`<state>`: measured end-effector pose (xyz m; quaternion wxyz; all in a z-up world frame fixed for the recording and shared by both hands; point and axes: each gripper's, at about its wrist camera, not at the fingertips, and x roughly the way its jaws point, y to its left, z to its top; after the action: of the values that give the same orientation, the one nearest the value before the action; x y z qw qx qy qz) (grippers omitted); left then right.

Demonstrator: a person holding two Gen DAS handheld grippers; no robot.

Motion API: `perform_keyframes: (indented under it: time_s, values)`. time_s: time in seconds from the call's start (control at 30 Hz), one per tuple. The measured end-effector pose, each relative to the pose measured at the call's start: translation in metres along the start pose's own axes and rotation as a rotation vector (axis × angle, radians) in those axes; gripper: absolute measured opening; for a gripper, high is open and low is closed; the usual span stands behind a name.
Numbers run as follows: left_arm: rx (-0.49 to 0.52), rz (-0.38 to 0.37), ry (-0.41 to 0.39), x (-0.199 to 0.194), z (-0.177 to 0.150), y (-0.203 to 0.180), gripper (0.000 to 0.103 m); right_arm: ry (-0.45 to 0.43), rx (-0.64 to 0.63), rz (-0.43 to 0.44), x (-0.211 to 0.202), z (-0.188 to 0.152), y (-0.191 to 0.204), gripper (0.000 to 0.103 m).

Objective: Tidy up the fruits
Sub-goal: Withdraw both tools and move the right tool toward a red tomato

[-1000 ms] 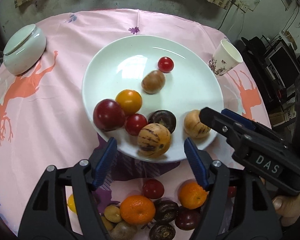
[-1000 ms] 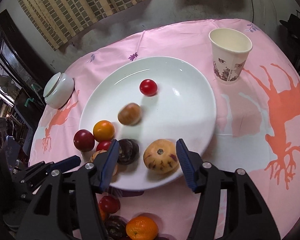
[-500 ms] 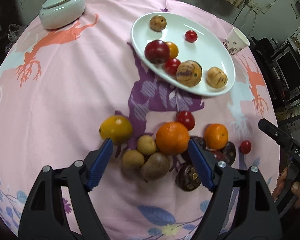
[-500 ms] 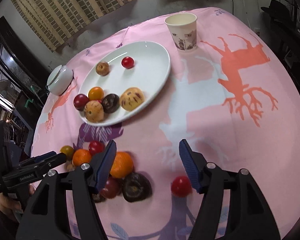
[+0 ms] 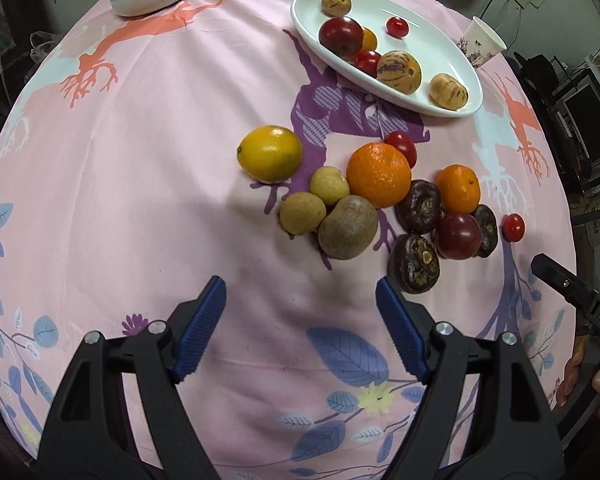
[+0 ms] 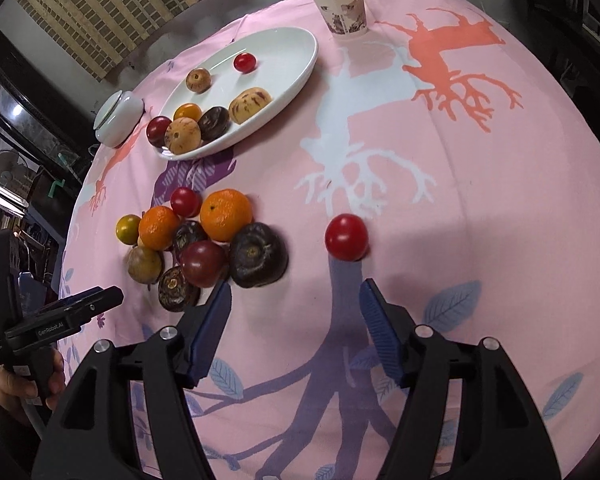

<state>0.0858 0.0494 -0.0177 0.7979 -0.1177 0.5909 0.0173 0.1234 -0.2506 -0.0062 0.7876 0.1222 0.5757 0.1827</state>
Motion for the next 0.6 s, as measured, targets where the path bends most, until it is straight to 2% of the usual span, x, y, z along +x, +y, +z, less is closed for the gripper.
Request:
perform_keyframes:
  time_s: [0.23,0.33,0.6]
  values:
    - [0.048,-0.029,-0.011,0.002,-0.004,-0.012,0.078,0.009,-0.005,0.012,-0.002,-0.005,0.003,0.068]
    - [0.061,-0.014,0.000,0.004,-0.002,-0.015,0.078,0.009,-0.002,0.006,-0.001,-0.005,0.001,0.068]
    - [-0.009,0.004,-0.029,0.003,0.019,0.014,0.077,0.017,0.018,-0.006,0.005,-0.002,-0.010,0.068]
